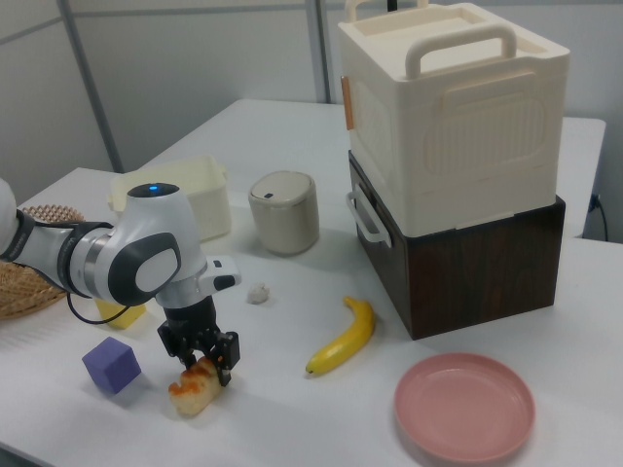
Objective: Put the bread in the basket
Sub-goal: 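Lower the gripper onto the bread roll and close on it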
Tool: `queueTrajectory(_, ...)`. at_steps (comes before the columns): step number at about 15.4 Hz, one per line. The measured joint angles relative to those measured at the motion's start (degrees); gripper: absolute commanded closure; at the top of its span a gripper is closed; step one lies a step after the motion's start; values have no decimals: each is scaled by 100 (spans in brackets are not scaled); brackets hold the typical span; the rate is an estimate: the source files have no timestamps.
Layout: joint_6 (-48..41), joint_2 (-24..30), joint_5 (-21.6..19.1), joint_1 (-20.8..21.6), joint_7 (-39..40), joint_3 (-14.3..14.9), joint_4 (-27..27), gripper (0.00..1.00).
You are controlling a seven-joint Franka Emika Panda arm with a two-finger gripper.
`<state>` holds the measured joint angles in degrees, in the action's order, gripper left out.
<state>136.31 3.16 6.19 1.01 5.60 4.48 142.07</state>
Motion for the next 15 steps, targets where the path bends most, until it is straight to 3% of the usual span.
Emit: queueTrajectory(15,-85,104,3,-7,0,0,-15,45)
